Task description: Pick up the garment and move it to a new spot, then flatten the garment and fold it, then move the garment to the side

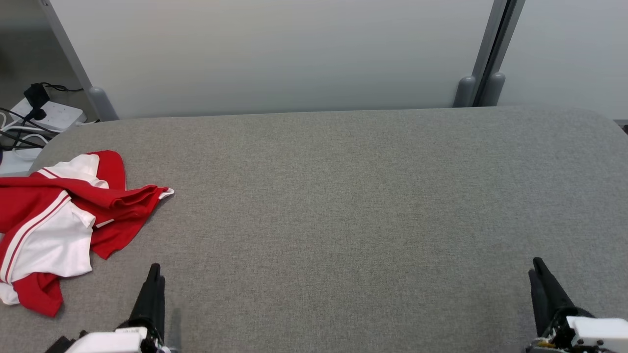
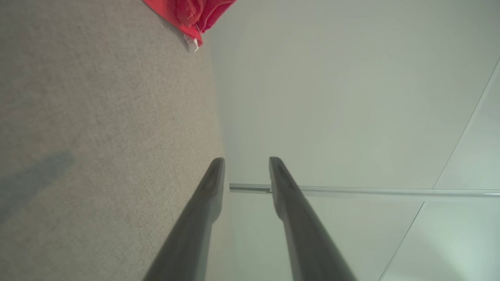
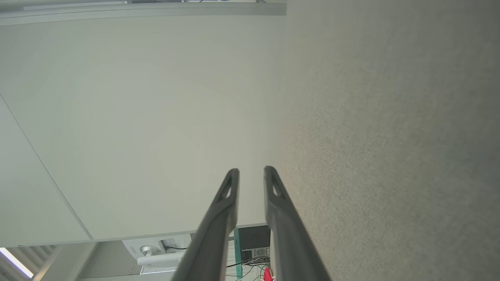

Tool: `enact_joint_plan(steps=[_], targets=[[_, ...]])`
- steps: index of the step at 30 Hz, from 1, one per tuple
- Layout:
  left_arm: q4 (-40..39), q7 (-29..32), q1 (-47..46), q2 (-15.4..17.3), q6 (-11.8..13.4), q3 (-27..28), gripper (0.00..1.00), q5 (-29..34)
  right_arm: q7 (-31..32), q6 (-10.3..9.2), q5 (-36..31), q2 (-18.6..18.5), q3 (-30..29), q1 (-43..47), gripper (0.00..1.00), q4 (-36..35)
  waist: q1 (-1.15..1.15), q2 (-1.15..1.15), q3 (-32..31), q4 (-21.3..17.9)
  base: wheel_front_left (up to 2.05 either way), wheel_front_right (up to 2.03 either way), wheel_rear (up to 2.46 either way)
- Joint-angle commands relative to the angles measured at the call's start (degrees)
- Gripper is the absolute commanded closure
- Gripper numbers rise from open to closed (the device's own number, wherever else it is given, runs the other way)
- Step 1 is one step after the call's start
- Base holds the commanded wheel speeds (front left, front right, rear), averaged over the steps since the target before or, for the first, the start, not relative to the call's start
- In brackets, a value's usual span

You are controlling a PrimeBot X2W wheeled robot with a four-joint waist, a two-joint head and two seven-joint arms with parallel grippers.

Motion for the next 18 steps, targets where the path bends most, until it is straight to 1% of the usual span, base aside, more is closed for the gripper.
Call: enact_joint_plan(steps=[1, 4, 7, 8, 12, 18], targets=[[-0.32, -0.04, -0.28, 0.12, -0.03, 0.00, 0.00, -0.03, -0.03, 0.00, 0.00, -0.12, 0.03, -0.28, 0.00, -0.29, 0.00, 0.00, 0.01, 0.00, 0.00, 0.00, 0.00], [-0.65, -0.40, -0.47, 0.16, -0.05, -0.23, 0.00, -0.19, -0.33, 0.00, -0.08, -0.16, 0.53, -0.54, 0.00, -0.51, 0.02, 0.00, 0.09, 0.01, 0.00, 0.00, 0.00], [-1.01, -0.85, -0.59, 0.20, -0.06, -0.45, 0.00, -0.24, -0.84, 0.00, -0.32, -0.19, 1.10, -0.82, 0.00, -0.67, 0.13, 0.00, -0.02, -0.04, 0.00, 0.00, 0.00], [-1.13, -1.02, -0.59, 0.23, -0.06, -0.53, 0.00, -0.16, -1.04, 0.01, -0.48, -0.21, 1.33, -0.90, 0.00, -0.71, 0.13, 0.00, -0.05, -0.06, 0.00, 0.00, 0.00], [-1.79, -1.85, -0.68, 0.42, -0.08, -0.89, 0.00, 0.93, -1.85, 0.01, -1.44, -0.39, 2.38, -1.27, 0.00, -0.98, 0.01, 0.00, 0.08, -0.10, 0.00, 0.00, 0.00], [-2.98, -2.92, -0.93, 0.56, -0.11, -0.82, 0.00, 4.63, -2.92, 0.01, -4.74, -0.54, 3.22, -1.94, 0.00, -1.39, 0.00, 0.00, 0.21, -0.14, 0.00, 0.00, 0.00]])
